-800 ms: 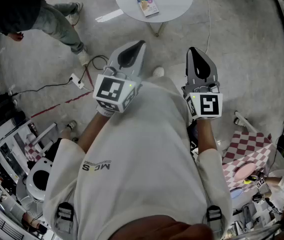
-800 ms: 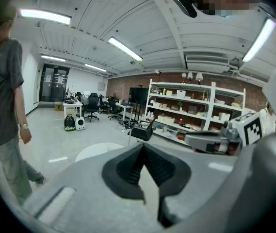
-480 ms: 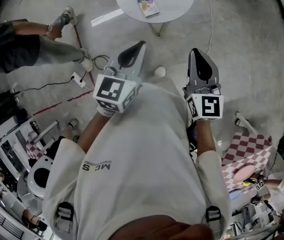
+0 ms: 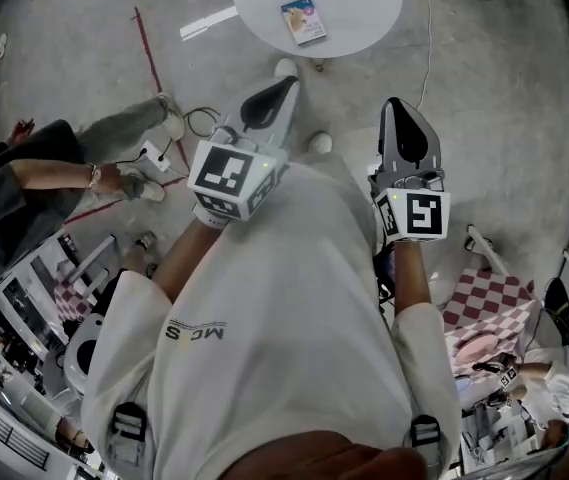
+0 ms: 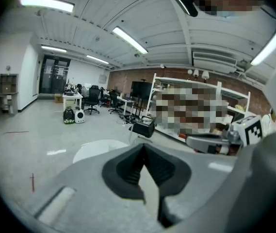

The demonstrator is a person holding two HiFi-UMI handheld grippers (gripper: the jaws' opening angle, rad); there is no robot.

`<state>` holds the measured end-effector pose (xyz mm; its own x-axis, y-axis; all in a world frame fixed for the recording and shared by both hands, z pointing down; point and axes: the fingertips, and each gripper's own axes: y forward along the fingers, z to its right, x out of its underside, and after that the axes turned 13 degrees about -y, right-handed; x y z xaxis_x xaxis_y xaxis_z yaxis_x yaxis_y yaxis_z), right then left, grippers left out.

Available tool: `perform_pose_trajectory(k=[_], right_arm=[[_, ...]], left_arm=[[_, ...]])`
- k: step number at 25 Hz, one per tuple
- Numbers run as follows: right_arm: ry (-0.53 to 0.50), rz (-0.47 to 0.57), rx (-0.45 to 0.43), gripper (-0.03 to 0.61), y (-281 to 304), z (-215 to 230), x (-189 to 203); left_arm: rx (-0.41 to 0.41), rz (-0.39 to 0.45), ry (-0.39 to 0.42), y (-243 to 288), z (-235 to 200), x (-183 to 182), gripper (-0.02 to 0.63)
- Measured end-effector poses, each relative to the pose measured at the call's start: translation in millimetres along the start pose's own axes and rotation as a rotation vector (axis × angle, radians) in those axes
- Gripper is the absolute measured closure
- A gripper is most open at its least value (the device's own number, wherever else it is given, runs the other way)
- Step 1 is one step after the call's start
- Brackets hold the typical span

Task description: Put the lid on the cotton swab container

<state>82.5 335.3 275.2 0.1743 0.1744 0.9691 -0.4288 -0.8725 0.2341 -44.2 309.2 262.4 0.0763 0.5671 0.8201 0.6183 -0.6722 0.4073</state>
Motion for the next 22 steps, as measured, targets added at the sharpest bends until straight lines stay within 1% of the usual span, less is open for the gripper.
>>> perform_pose_trajectory(k=[3,9,12,15,18,22], right_arm=[[-0.009,-0.017,0.001,0.588,47.2,13.0,-12.1],[-0.010,-0.049,0.013,0.588,156.2,40.2,-46.3],[-0.016,-0.074,0.025,0.588,208.1,49.7,-56.9],[-0.027,-0.103,0.045,0.588,253.8,57.9,-65.0],[-0.038,-0.127,0.054,0.588,295.0,66.2,-69.6],[-0.060,-0.151,0.029,0.588,336.4,79.5,-69.5]], left_arm=[[0.015,-0.008,-0.009,31.6,-32.3,-30.1,0.614],[0.059,-0.046,-0.016,94.0,-106.7,-104.6,0.614],[0.084,-0.064,-0.010,120.8,-145.4,-131.1,0.613],[0.112,-0.085,-0.017,146.4,-180.7,-149.8,0.614],[0.148,-0.115,-0.016,173.5,-207.2,-162.0,0.612],[0.172,-0.153,-0.013,207.6,-228.3,-167.8,0.614]])
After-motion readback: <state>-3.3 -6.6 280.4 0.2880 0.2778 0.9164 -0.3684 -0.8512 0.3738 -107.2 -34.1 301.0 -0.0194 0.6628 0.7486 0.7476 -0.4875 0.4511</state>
